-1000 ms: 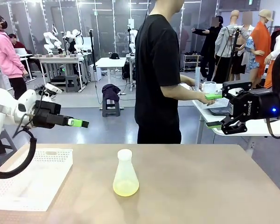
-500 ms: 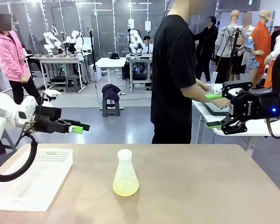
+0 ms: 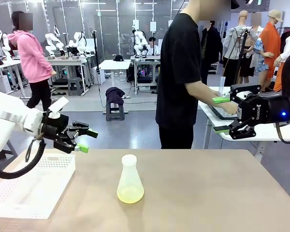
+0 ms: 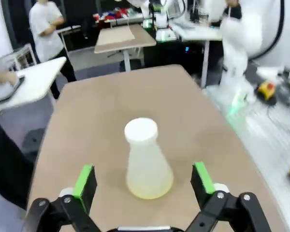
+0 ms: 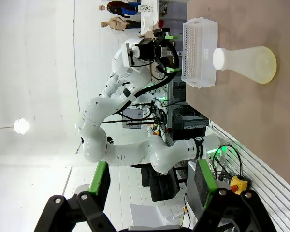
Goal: Prepare the solutions needed for the experiment.
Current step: When the human places the Big flask in the center of the table, pick up the Big flask and place it in the left Organizing basket.
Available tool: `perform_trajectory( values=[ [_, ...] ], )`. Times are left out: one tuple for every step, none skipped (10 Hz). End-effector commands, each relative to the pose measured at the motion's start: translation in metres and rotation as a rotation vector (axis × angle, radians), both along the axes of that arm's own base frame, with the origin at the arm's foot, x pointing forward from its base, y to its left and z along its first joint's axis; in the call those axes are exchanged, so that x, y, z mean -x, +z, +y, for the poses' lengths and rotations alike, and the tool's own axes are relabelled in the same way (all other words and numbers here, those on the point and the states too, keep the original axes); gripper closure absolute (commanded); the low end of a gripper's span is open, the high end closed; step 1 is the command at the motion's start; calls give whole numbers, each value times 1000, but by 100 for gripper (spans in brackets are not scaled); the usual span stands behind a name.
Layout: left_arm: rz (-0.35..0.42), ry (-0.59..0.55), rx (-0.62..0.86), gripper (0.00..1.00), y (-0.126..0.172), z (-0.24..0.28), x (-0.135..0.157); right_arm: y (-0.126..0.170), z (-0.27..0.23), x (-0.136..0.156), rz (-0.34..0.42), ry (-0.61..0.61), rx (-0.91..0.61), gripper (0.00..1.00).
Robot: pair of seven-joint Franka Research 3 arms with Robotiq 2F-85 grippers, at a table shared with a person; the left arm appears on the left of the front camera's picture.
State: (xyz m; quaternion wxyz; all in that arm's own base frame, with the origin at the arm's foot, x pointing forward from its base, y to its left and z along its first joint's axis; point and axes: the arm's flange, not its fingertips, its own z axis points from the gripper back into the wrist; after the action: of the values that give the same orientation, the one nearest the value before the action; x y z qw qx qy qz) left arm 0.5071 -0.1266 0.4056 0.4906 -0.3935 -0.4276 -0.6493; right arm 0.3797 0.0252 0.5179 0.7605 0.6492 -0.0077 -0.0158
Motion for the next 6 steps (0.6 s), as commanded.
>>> perform_trajectory(
  values=[
    [-278,-58,9,0,-14,-3,-1,1,0,1,-7,-1,-4,11],
    [-168,-38,56,0,-22,-1,-3,1,0,1,-7,-1,-4,11],
    [-150,-39,-5,0,-4,-3,-2,1,0,1,-7,-1,-4,11],
    [-150,-39,-5,0,-4,-3,-2,1,0,1,-7,-1,-4,11],
    [-150,-39,-5,0,-4,-3,-2,1,0,1,-7,-1,-4,11],
    [-150,-39,-5,0,-4,-3,-2,1,0,1,-7,-1,-4,11]
  ],
)
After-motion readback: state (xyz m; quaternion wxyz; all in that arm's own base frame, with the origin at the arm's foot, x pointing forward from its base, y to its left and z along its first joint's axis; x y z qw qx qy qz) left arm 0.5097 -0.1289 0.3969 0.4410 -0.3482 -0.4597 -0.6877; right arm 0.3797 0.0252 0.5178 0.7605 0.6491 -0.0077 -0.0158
